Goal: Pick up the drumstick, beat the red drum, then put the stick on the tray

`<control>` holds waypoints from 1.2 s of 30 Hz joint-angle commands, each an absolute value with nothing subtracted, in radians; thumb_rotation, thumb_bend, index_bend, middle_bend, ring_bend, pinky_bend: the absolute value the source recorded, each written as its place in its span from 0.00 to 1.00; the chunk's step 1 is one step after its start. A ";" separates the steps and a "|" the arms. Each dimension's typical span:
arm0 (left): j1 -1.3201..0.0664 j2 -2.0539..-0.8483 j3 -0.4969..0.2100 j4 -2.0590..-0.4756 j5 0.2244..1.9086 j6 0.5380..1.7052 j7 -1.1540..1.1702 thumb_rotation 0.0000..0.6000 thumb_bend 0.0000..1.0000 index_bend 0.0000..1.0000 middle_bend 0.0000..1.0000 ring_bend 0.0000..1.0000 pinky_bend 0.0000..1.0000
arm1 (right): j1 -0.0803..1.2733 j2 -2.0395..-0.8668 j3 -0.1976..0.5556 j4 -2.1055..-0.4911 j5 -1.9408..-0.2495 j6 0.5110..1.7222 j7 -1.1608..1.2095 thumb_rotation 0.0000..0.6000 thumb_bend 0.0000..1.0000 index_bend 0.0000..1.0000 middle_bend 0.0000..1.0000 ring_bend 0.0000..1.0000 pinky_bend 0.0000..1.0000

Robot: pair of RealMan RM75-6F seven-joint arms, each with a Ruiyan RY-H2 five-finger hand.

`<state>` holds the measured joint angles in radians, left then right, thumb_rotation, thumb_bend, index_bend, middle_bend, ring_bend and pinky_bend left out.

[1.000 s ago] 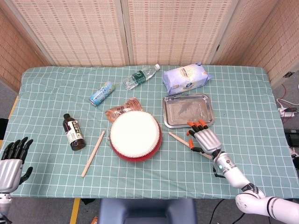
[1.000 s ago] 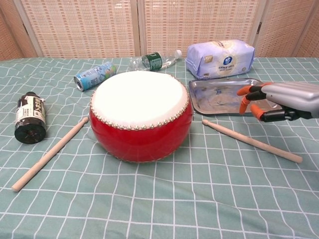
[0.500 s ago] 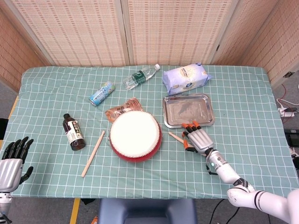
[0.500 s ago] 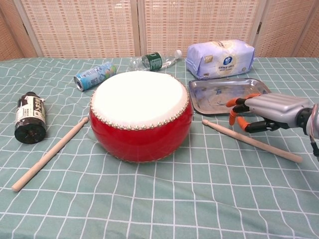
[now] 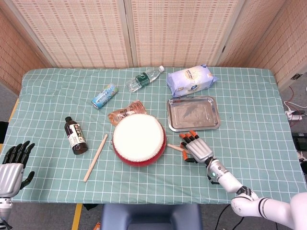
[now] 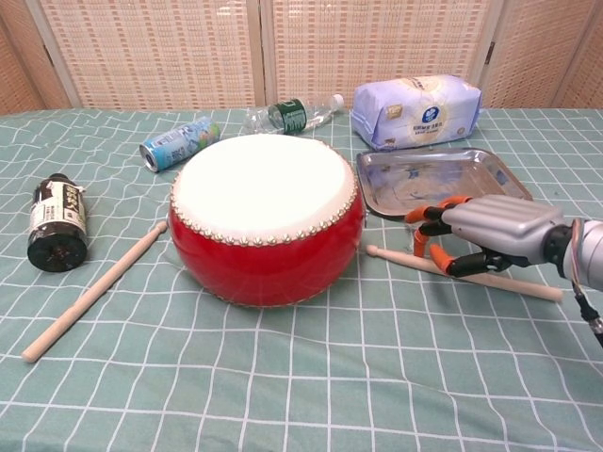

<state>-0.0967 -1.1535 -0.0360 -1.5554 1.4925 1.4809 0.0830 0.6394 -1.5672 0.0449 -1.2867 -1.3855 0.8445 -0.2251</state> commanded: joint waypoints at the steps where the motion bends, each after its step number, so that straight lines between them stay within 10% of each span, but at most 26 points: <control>1: -0.095 -1.156 -0.036 -1.550 1.496 1.485 0.077 1.00 0.28 0.02 0.00 0.00 0.05 | 0.635 -1.558 0.026 -1.316 -1.413 0.863 -0.227 0.22 0.75 0.33 0.04 0.00 0.00; 7: -0.093 -1.159 -0.033 -1.540 1.498 1.486 0.066 1.00 0.28 0.02 0.00 0.00 0.05 | 0.624 -1.536 0.003 -1.374 -1.442 0.887 -0.213 0.24 0.65 0.34 0.04 0.00 0.00; 11: -0.092 -1.164 -0.032 -1.533 1.505 1.491 0.057 1.00 0.28 0.03 0.00 0.00 0.05 | 0.598 -1.568 0.017 -1.337 -1.470 0.979 -0.203 0.64 0.28 0.35 0.04 0.00 0.00; 17: -0.089 -1.167 -0.031 -1.525 1.510 1.497 0.048 1.00 0.28 0.03 0.00 0.00 0.05 | 0.587 -1.623 0.055 -1.279 -1.454 1.025 -0.129 1.00 0.18 0.45 0.05 0.00 0.00; 36: -0.089 -1.167 -0.029 -1.512 1.502 1.483 0.038 1.00 0.28 0.03 0.00 0.00 0.05 | 0.641 -1.619 0.096 -1.318 -1.293 0.872 -0.229 1.00 0.29 0.49 0.06 0.00 0.00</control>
<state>-0.0891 -1.1667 -0.0293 -1.5122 1.5016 1.4832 0.0379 0.6391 -1.6194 0.0966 -1.3174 -1.2950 0.8746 -0.2267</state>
